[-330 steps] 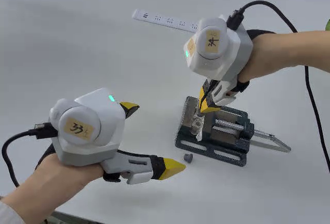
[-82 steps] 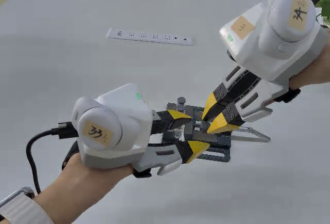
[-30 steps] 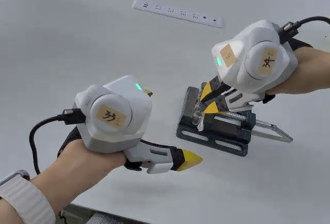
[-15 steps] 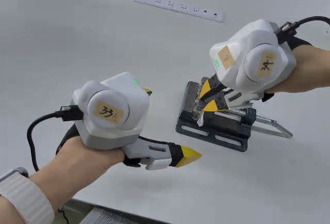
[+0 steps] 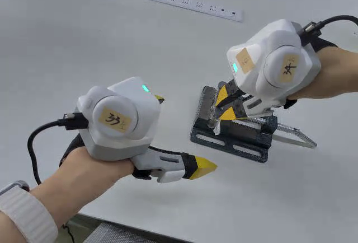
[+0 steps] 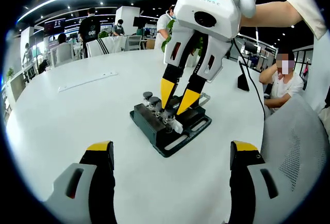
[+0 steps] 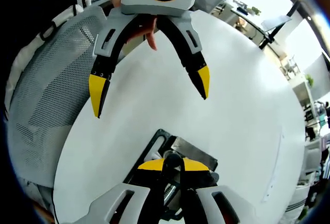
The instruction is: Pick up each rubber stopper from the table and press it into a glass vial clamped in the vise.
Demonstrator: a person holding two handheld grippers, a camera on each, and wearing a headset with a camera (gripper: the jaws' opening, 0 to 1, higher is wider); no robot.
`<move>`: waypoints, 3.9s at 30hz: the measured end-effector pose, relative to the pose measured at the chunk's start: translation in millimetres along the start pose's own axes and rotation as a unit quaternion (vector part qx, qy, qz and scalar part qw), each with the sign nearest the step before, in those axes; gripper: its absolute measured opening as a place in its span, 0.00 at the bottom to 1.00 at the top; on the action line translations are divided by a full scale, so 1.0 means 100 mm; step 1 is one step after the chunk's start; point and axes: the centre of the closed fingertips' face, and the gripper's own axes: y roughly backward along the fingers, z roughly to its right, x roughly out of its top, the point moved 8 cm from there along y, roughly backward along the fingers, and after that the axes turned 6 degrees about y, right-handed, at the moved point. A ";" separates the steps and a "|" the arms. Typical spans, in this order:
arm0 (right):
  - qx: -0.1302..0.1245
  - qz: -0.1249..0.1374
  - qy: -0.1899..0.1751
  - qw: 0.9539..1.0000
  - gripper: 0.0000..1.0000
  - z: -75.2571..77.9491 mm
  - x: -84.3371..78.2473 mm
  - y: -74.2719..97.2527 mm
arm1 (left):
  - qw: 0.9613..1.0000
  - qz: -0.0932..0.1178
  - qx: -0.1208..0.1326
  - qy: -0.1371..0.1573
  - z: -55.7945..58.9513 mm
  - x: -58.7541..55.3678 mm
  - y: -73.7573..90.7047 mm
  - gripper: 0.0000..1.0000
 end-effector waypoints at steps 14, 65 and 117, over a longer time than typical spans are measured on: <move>0.008 -0.028 -0.015 0.999 0.03 0.03 0.05 -0.03 | 1.000 0.001 -0.002 0.001 0.01 -0.01 -0.01 0.92; -0.049 -0.024 -0.052 0.997 0.07 -0.08 0.06 -0.02 | 1.000 0.003 -0.003 0.017 0.03 -0.07 0.01 0.90; 0.044 0.002 -0.115 0.992 0.00 0.09 0.02 0.02 | 1.000 0.002 0.001 0.021 -0.06 -0.08 0.02 0.88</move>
